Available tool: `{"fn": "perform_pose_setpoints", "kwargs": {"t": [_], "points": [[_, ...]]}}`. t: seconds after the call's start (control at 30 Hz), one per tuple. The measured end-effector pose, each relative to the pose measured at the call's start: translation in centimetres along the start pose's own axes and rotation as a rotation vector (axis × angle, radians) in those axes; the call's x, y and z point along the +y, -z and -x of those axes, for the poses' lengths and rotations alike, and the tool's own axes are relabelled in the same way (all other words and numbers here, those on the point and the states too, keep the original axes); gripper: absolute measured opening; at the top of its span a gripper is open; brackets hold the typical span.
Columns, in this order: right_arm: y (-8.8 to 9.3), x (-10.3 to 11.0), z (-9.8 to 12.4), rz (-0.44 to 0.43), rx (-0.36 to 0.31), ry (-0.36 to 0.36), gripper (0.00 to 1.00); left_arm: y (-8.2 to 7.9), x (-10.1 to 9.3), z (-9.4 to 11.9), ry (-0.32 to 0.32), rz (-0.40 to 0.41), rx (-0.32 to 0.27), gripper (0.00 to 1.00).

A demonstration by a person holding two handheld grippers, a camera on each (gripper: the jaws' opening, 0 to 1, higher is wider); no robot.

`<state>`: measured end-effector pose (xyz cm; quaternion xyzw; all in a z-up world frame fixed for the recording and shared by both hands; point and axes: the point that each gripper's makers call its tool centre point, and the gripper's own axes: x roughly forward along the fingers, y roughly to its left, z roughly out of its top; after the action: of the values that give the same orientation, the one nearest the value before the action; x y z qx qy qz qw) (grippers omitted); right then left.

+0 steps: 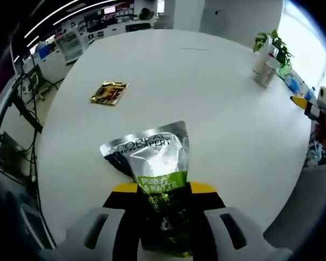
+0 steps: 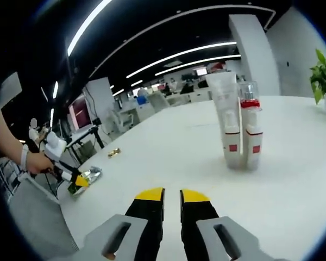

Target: Arrange the skincare products in the storage area until every visible bottle or jar stands upright without overlapping.

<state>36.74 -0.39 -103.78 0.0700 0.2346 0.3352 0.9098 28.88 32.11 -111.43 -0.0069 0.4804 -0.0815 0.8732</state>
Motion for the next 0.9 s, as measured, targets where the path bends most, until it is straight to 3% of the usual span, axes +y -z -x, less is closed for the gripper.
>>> {"fn": "perform_pose_setpoints", "kwargs": {"t": [0.1, 0.27, 0.4, 0.6, 0.9], "points": [[0.1, 1.2, -0.2, 0.001, 0.006, -0.036, 0.04, 0.3, -1.0, 0.1, 0.037, 0.041, 0.005, 0.19], [0.1, 3.0, 0.0, -0.013, 0.014, -0.086, 0.03, 0.5, -3.5, 0.8, 0.094, 0.044, 0.0, 0.11], [0.3, 5.7, 0.1, -0.062, 0.031, -0.189, 0.01, -1.4, -6.8, 2.0, 0.189, 0.076, -0.102, 0.08], [0.5, 9.1, 0.3, -0.093, 0.062, -0.282, 0.11, -3.2, -11.9, 4.7, 0.306, 0.116, -0.197, 0.04], [-2.9, 15.6, 2.4, -0.24, 0.037, -0.492, 0.27, -4.9, -16.7, 9.1, 0.433, 0.194, -0.32, 0.03]]}}
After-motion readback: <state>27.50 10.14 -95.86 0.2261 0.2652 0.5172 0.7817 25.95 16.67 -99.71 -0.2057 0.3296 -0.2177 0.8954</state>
